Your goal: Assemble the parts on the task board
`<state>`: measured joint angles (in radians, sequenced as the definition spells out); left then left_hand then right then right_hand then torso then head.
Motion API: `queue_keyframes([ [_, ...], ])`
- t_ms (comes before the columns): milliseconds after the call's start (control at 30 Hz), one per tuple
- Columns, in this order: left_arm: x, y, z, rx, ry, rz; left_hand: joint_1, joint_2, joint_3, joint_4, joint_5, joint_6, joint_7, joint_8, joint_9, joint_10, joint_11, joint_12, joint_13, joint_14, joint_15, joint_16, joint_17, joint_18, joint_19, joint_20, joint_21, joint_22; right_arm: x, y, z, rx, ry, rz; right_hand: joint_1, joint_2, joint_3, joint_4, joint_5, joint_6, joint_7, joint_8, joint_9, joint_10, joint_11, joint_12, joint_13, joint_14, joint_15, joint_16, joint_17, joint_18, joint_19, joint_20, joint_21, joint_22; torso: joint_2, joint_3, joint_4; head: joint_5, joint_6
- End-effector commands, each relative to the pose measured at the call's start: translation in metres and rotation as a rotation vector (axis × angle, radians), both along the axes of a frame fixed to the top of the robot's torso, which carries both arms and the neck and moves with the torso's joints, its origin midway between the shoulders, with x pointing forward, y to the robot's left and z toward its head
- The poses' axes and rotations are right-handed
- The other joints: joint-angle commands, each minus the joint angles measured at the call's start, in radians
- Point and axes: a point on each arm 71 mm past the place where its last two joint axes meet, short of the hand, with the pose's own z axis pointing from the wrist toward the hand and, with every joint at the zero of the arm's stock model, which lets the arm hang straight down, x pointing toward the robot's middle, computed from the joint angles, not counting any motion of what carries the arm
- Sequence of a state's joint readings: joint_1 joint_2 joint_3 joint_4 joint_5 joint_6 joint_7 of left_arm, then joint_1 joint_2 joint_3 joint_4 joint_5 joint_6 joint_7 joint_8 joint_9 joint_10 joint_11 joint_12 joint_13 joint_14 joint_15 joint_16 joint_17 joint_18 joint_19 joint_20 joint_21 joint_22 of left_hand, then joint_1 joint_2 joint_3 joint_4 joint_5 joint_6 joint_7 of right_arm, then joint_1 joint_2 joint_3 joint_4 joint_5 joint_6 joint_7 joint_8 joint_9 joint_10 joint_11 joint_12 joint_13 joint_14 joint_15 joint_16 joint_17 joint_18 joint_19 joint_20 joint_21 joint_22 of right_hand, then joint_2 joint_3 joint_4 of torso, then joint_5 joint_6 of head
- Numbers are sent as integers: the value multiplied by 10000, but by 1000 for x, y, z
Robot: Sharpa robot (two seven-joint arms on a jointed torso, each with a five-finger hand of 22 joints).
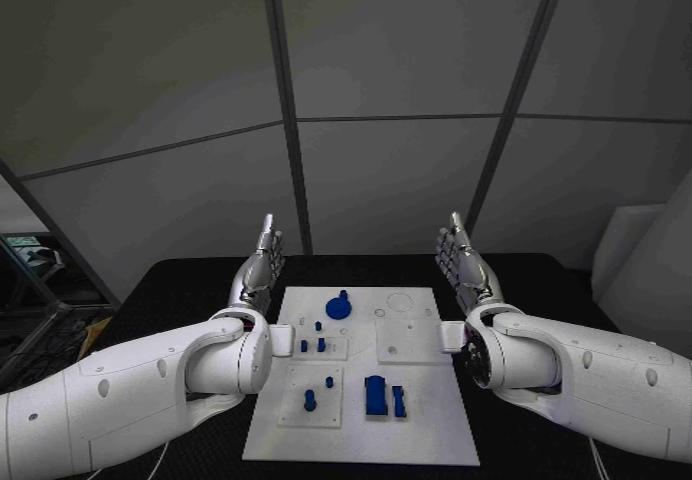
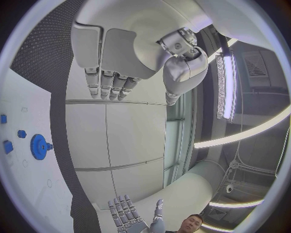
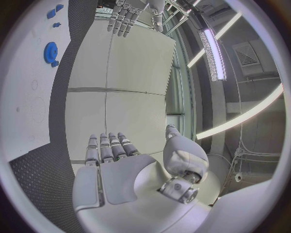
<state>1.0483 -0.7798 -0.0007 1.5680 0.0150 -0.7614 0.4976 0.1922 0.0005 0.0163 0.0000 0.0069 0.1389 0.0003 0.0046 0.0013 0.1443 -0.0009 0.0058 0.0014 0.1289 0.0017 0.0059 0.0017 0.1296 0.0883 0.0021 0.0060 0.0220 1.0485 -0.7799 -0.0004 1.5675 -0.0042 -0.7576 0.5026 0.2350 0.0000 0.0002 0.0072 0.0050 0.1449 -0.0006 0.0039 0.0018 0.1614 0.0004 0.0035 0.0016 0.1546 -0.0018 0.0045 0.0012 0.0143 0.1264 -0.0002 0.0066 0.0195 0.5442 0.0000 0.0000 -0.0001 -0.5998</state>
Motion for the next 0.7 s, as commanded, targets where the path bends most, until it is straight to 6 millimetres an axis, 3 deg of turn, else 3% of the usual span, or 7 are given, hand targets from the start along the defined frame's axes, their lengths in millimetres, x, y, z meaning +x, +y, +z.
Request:
queue_keyframes([
  [33,0,0,4,117,-352,12,-592,-5,-163,0,-69,-416,-3,-46,-13,-445,9,-58,-14,-391,-17,-59,-17,-389,-883,-21,-60,-220,0,0,2,-18,-162,-106,-723,0,-2,-72,-50,-444,6,-39,-18,-498,-4,-35,-16,-482,18,-45,-12,-143,-396,2,-66,-195,0,0,0,1,-2],
  [200,0,0,4,117,-352,12,-934,-5,-163,0,-69,-665,-3,-46,-13,-708,9,-58,-14,-1289,-17,-59,-17,-389,-883,-21,-60,-220,0,0,2,-18,-162,-106,-1032,0,-2,-72,-50,-633,6,-39,-18,-703,-4,-35,-16,-683,18,-45,-12,-143,-537,2,-66,-195,0,0,0,1,-2],
  [233,0,0,4,117,-352,12,-1114,-5,-163,0,-69,-1389,-3,-46,-13,-1443,9,-58,-14,-1289,-17,-59,-17,-384,-883,-21,-60,-220,0,0,2,-18,-162,-106,-1088,0,-2,-72,-50,-658,6,-39,-18,-715,-4,-35,-16,-697,18,-45,-12,-143,-1264,2,-66,-195,0,0,0,1,-2],
  [267,0,0,4,117,-352,12,-1922,-5,-163,0,-69,-1389,-3,-46,-13,-1443,9,-58,-14,-1289,-17,-59,-17,-384,-883,-21,-60,-220,0,0,2,-18,-162,-106,-1141,0,-2,-72,-50,-683,6,-39,-18,-777,-4,-35,-16,-728,18,-45,-12,-143,-1264,2,-66,-195,0,0,0,1,-2],
  [367,0,0,4,117,-352,12,-1922,-5,-163,0,-69,-1389,-3,-46,-13,-1443,9,-58,-14,-1289,-17,-59,-17,-385,-883,-21,-60,-220,0,0,2,-18,-162,-106,-1259,0,-2,-72,-50,-1449,6,-39,-18,-857,-4,-35,-16,-797,18,-45,-12,-143,-1264,2,-66,-195,0,0,0,1,-2],
  [500,0,0,4,117,-352,12,-1922,-5,-163,0,-69,-1389,-3,-46,-13,-1443,9,-58,-14,-1289,-17,-59,-17,-385,-883,-21,-60,-220,0,0,2,-18,-162,-106,-2350,0,-2,-72,-50,-1449,6,-39,-18,-1614,-4,-35,-16,-1546,18,-45,-12,-143,-1264,2,-66,-195,0,0,0,1,-2],
  [700,0,0,4,117,-352,12,-1922,-5,-163,0,-69,-1389,-3,-46,-13,-1443,9,-58,-14,-1289,-17,-59,-17,-385,-883,-21,-60,-220,0,0,2,-18,-162,-106,-2350,0,-2,-72,-50,-1449,6,-39,-18,-1614,-4,-35,-16,-1546,18,-45,-12,-143,-1264,2,-66,-195,0,0,0,1,-2],
])
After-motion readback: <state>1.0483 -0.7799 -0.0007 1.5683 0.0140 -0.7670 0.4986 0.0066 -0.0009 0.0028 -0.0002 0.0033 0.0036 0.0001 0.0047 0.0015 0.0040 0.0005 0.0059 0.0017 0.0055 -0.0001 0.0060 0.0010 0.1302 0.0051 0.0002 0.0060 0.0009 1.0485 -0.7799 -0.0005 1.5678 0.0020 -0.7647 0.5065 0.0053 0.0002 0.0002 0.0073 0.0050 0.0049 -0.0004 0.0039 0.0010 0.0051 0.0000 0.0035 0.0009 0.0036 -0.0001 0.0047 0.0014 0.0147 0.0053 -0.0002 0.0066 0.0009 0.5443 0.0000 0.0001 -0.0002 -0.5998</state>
